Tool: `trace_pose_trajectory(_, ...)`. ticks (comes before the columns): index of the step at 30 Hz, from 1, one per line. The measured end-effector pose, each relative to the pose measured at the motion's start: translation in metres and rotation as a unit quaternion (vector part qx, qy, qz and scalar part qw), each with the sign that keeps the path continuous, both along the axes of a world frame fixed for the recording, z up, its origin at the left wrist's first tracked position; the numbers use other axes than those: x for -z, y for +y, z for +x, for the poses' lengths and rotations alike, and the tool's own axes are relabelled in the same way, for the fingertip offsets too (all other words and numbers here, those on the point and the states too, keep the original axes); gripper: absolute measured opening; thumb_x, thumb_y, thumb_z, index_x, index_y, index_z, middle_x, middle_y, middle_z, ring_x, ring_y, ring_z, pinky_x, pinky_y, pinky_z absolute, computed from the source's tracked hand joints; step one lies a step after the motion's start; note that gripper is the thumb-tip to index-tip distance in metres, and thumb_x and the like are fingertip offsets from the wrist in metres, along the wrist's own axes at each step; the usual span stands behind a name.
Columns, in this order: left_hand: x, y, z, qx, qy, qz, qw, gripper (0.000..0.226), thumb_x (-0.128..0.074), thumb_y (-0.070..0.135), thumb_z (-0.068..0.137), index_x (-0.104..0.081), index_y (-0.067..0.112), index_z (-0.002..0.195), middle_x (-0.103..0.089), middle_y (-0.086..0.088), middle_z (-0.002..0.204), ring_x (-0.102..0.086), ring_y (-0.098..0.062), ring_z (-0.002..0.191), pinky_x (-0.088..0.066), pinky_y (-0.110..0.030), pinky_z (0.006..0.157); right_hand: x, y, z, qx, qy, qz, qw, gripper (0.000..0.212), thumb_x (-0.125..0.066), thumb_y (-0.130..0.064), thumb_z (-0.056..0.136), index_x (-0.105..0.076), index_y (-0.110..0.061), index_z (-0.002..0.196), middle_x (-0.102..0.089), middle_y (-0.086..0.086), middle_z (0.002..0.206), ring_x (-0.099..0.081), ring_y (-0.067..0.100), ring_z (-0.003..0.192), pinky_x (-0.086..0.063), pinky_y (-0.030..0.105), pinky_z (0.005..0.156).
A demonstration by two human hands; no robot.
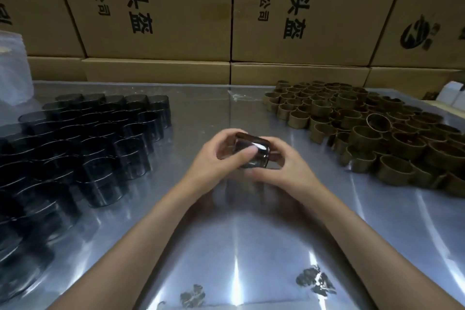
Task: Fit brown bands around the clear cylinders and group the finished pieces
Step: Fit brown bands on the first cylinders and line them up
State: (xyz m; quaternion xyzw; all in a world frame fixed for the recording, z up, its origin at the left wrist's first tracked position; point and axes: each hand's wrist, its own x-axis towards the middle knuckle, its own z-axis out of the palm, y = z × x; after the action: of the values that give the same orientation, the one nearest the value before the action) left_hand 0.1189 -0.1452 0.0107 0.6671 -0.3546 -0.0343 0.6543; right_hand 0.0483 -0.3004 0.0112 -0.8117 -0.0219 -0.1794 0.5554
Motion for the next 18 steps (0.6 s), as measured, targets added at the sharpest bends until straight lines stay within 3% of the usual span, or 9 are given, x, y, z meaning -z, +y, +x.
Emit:
trace_pose_trajectory(2,0.003,0.003,0.006,0.003,-0.005,0.062,0.998,0.028,-0.070,0.040,0.078,-0.064,0.023,0.100,-0.068,0.009,0.095,-0.063,-0.002,0.090,-0.050,-0.022,0.085,-0.001,-0.003,-0.001,-0.011,0.006,0.082,0.997,0.052,-0.086,-0.020,0.063,-0.065,-0.016,0.111,-0.070,0.004,0.106,-0.065,0.017,0.101,-0.052,0.034,0.090)
trace_pose_trajectory(4,0.008,0.006,0.008,0.013,-0.043,0.144,0.989,0.027,-0.065,0.046,0.075,-0.064,0.031,0.099,-0.069,0.016,0.095,-0.062,0.000,0.094,-0.049,-0.021,0.088,-0.001,-0.007,-0.002,-0.010,0.010,0.105,0.994,0.047,-0.080,-0.029,0.063,-0.067,-0.021,0.107,-0.072,-0.003,0.101,-0.066,0.014,0.098,-0.054,0.027,0.084)
trace_pose_trajectory(6,0.013,0.006,0.009,0.039,-0.052,0.171,0.983,0.025,-0.068,0.042,0.076,-0.063,0.038,0.099,-0.069,0.024,0.094,-0.062,0.007,0.095,-0.045,-0.011,0.085,0.001,-0.010,-0.001,-0.011,0.026,0.080,0.996,0.047,-0.083,-0.026,0.066,-0.066,-0.023,0.110,-0.069,0.001,0.108,-0.065,0.017,0.103,-0.053,0.028,0.087)
trace_pose_trajectory(8,0.017,0.006,0.011,0.048,-0.084,0.192,0.977,0.025,-0.076,0.032,0.078,-0.064,0.037,0.099,-0.069,0.024,0.093,-0.063,0.007,0.094,-0.044,-0.010,0.082,0.005,-0.012,0.001,-0.011,0.045,0.045,0.998,0.049,-0.084,-0.017,0.070,-0.064,-0.023,0.113,-0.062,0.009,0.119,-0.062,0.020,0.109,-0.050,0.033,0.096)
trace_pose_trajectory(10,0.020,0.004,0.013,0.034,-0.155,0.230,0.960,0.023,-0.077,0.035,0.077,-0.065,0.036,0.096,-0.068,0.018,0.087,-0.062,0.002,0.089,-0.045,-0.015,0.078,0.007,-0.012,0.003,-0.006,0.054,0.013,0.998,0.049,-0.084,-0.013,0.070,-0.062,-0.029,0.110,-0.055,0.007,0.124,-0.060,0.015,0.110,-0.047,0.026,0.098)
trace_pose_trajectory(12,0.023,0.003,0.015,0.009,-0.196,0.289,0.937,0.030,-0.074,0.046,0.077,-0.062,0.037,0.103,-0.064,0.013,0.102,-0.055,-0.007,0.102,-0.041,-0.025,0.091,0.008,-0.010,0.003,-0.003,0.057,-0.021,0.998,0.050,-0.083,-0.014,0.070,-0.058,-0.035,0.108,-0.050,0.003,0.123,-0.059,0.008,0.107,-0.046,0.015,0.093)
trace_pose_trajectory(15,0.026,0.005,0.016,-0.014,-0.188,0.337,0.923,0.057,-0.066,0.060,0.071,-0.058,0.033,0.122,-0.055,0.011,0.126,-0.040,-0.012,0.121,-0.027,-0.022,0.103,0.006,-0.012,0.000,-0.017,0.090,-0.092,0.992,0.062,-0.084,-0.030,0.070,-0.051,-0.035,0.122,-0.043,-0.005,0.124,-0.051,0.000,0.109,-0.042,0.009,0.090)
trace_pose_trajectory(17,0.026,0.005,0.015,-0.011,-0.187,0.343,0.920,0.061,-0.068,0.061,0.071,-0.057,0.032,0.124,-0.055,0.013,0.124,-0.039,-0.012,0.121,-0.027,-0.020,0.099,0.000,-0.020,-0.001,0.004,0.090,-0.098,0.991,0.071,-0.079,-0.046,0.071,-0.046,-0.034,0.133,-0.040,-0.009,0.126,-0.043,0.000,0.117,-0.036,0.009,0.091)
trace_pose_trajectory(18,0.026,0.005,0.014,-0.009,-0.183,0.343,0.921,0.060,-0.070,0.062,0.070,-0.056,0.035,0.122,-0.054,0.016,0.119,-0.038,-0.011,0.119,-0.028,-0.018,0.097,-0.003,-0.027,-0.002,0.056,0.053,-0.088,0.993,0.065,-0.075,-0.049,0.075,-0.048,-0.032,0.132,-0.042,-0.009,0.125,-0.041,0.003,0.120,-0.034,0.013,0.093)
